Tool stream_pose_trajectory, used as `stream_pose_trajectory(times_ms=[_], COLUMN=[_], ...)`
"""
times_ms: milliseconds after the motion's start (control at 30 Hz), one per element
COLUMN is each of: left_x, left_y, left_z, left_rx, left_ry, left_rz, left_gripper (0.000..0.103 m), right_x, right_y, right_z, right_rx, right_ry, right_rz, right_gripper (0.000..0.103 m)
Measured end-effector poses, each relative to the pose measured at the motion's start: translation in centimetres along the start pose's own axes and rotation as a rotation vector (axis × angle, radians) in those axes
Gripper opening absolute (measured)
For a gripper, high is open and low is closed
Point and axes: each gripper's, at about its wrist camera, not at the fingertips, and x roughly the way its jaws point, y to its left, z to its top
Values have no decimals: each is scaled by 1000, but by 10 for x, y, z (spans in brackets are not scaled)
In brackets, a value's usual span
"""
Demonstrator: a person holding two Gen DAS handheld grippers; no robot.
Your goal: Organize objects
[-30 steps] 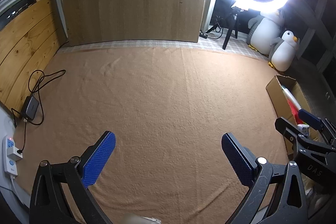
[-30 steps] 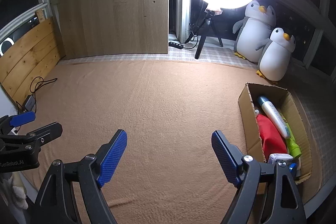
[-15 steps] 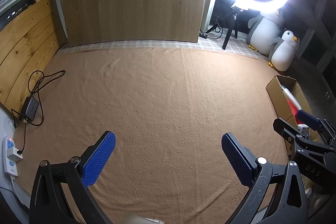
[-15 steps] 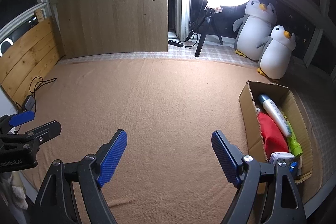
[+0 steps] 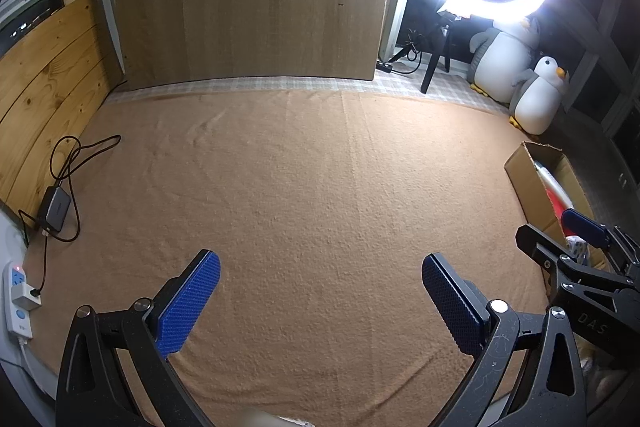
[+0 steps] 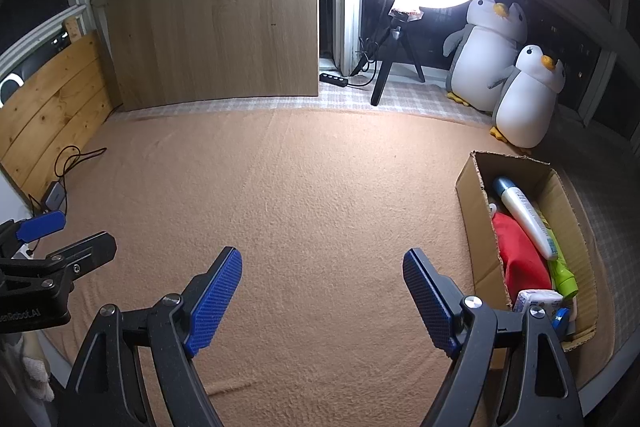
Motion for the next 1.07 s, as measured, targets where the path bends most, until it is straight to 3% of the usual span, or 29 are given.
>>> stream_pose_trajectory(times_ms=[1067], left_x=[9], left_y=[-3], left_z=[4], left_rx=[24], left_ry=[-11], left_rz=[2], left_gripper=[102], right_x=[7], right_y=[-4], right_z=[0], right_rx=[6], right_ry=[18], right_rz=[-1], right_gripper=[80])
